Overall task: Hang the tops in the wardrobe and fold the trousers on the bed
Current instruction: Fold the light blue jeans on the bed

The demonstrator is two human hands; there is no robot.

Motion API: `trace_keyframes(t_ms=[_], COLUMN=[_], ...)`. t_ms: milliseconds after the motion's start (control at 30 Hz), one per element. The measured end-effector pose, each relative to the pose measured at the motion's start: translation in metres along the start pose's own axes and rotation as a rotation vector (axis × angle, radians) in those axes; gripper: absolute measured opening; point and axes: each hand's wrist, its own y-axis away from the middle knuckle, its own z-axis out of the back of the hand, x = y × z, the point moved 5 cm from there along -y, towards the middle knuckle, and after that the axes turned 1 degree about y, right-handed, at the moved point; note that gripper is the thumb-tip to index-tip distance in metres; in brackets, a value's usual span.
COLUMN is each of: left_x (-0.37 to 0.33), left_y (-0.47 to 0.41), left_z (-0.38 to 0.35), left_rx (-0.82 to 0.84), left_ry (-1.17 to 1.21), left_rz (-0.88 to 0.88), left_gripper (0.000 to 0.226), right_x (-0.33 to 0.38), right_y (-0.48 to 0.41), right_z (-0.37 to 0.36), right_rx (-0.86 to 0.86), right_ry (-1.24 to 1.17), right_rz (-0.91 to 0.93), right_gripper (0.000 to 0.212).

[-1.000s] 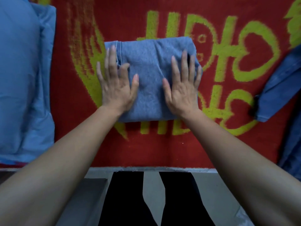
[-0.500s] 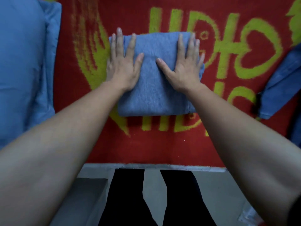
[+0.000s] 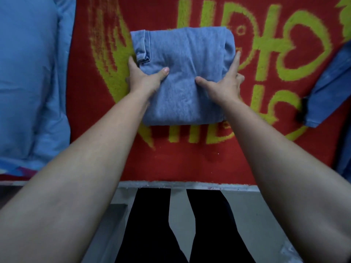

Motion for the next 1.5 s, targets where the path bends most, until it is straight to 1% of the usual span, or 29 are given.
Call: trace_keyframes(t_ms=[100,200,333,467,567,633,733,800,867,1033,1167,1333,1500], left_x=[-0.005,-0.01,-0.002,0.005,0.004,-0.001,-0.02,-0.039,-0.063,-0.132,-0.173,-0.194,-0.193], left_y=[0.004,0.016,0.042,0.071,0.088,0.103,0.134,0.156,0.18,0.25,0.303,0.372,0.46], left_z=[-0.002,-0.002,0.001,0.009,0.019,0.027,0.042,0.053,0.065,0.101,0.132,0.17,0.196], left_rx=[0.025,-0.069,-0.121,-0.171,-0.201,-0.193,-0.191,-0.186,-0.183,-0.215,-0.27,-0.429,-0.65], left_ry=[-0.073,-0.197,-0.253,-0.378,-0.459,-0.517,-0.587,-0.612,-0.631,-0.644,-0.61,-0.5,-0.403], left_rz=[-0.114,-0.216,-0.205,-0.272,-0.313,-0.334,-0.431,-0.488,-0.529,-0.655,-0.738,-0.803,-0.817], left_gripper=[0.103,0.102,0.104,0.104,0.102,0.096,0.085,0.079,0.074,0.069,0.068,0.066,0.061], right_x=[0.004,0.004,-0.011,-0.021,-0.017,-0.01,0.006,0.021,0.039,0.086,0.115,0.147,0.16], right_y=[0.003,0.011,0.032,0.057,0.078,0.094,0.121,0.143,0.168,0.238,0.284,0.335,0.384], right_z=[0.002,0.005,-0.002,-0.011,-0.009,-0.003,0.014,0.033,0.057,0.124,0.17,0.212,0.254], right_rx=[-0.02,-0.074,-0.126,-0.163,-0.163,-0.144,-0.114,-0.121,-0.157,-0.277,-0.323,-0.306,-0.277], right_ry=[0.043,0.043,0.088,0.145,0.22,0.282,0.332,0.326,0.317,0.31,0.272,0.26,0.211], right_rz=[0.083,0.158,0.222,0.238,0.325,0.387,0.466,0.504,0.519,0.571,0.629,0.823,1.128], right_gripper=[0.123,0.114,0.107,0.105,0.102,0.095,0.08,0.07,0.066,0.065,0.065,0.062,0.058])
